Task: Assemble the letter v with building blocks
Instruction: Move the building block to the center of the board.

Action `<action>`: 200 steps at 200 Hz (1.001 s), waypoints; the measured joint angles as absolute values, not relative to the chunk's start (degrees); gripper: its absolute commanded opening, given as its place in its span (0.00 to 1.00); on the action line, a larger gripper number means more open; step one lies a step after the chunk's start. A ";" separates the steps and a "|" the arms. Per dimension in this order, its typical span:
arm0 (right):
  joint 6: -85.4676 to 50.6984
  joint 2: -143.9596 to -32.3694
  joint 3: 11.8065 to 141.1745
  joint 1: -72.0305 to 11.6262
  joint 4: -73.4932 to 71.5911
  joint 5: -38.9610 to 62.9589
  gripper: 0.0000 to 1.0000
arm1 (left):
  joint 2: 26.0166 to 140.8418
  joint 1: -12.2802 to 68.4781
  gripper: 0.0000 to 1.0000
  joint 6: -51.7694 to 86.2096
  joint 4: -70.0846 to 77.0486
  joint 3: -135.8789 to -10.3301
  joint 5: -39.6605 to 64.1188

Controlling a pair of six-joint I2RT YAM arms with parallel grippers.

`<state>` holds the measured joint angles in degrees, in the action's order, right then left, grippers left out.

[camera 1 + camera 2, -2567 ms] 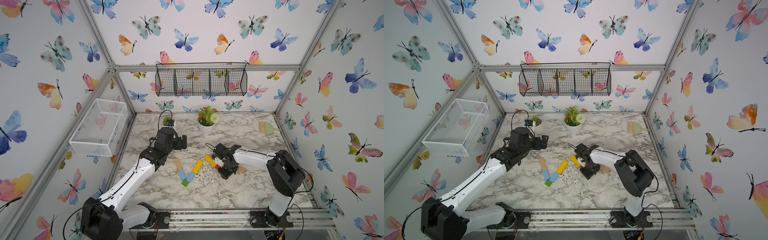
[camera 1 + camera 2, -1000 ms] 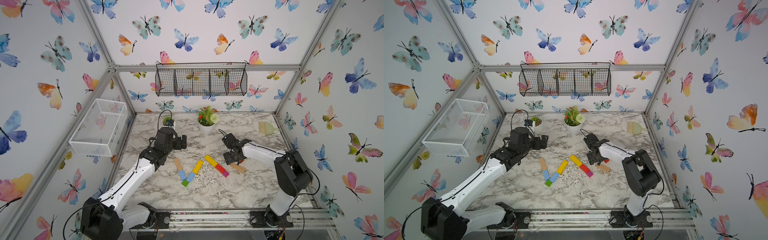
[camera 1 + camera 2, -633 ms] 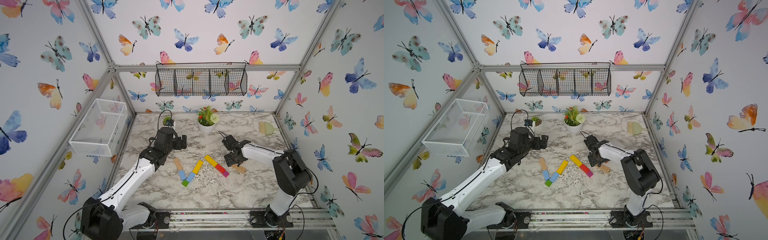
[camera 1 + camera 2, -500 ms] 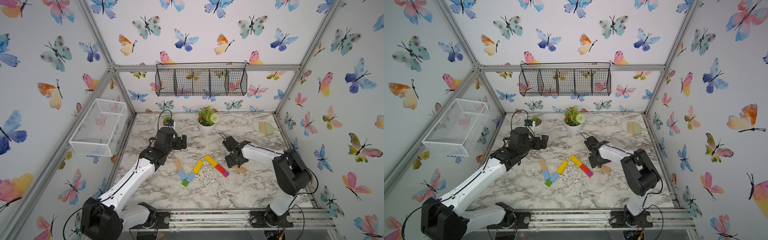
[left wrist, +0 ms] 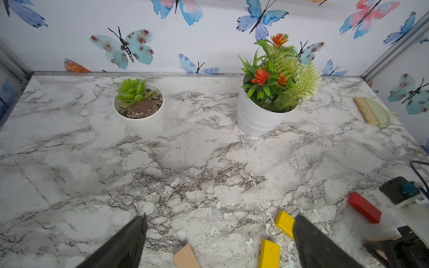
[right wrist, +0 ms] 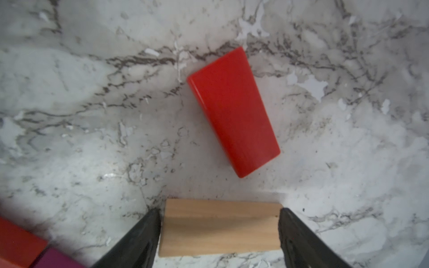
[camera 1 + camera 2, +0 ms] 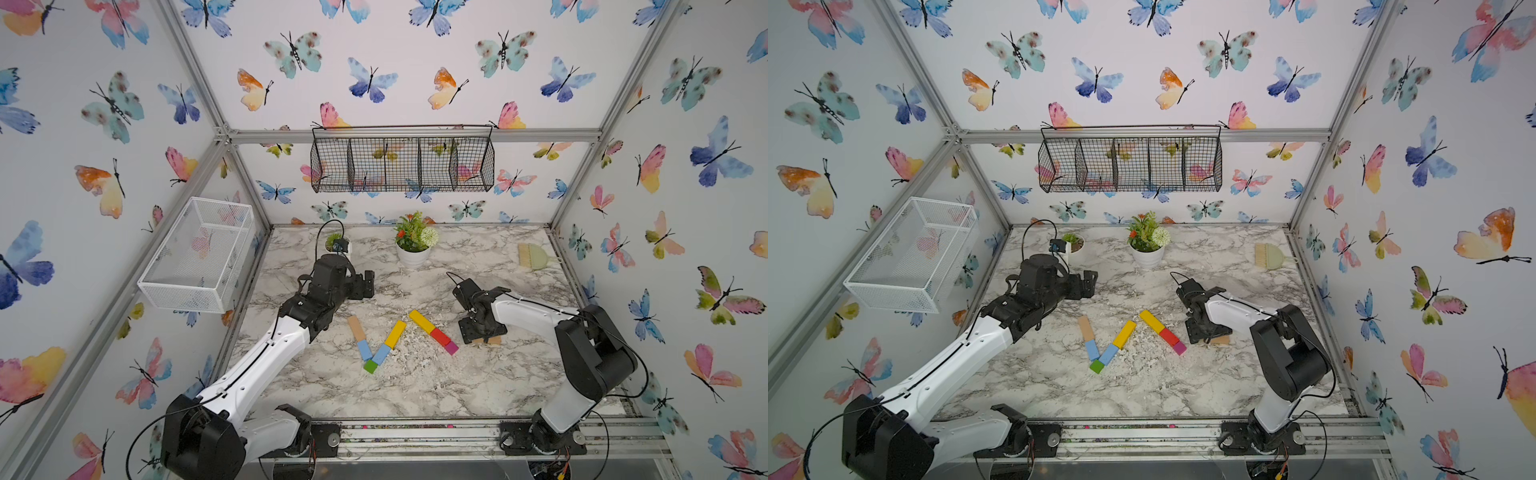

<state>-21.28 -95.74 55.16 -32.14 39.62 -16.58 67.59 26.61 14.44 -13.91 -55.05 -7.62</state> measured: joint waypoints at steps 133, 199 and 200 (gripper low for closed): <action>-19.57 -88.64 54.35 -24.03 29.12 -4.12 0.86 | 70.32 26.57 0.98 14.46 -14.61 -57.74 -4.12; -17.30 -93.54 54.92 -18.59 23.70 2.09 0.88 | 70.39 26.57 0.98 14.46 -14.46 -58.35 -3.90; -17.30 -93.60 54.94 -18.57 23.68 2.13 0.88 | 70.39 26.57 0.98 14.46 -14.46 -58.37 -3.90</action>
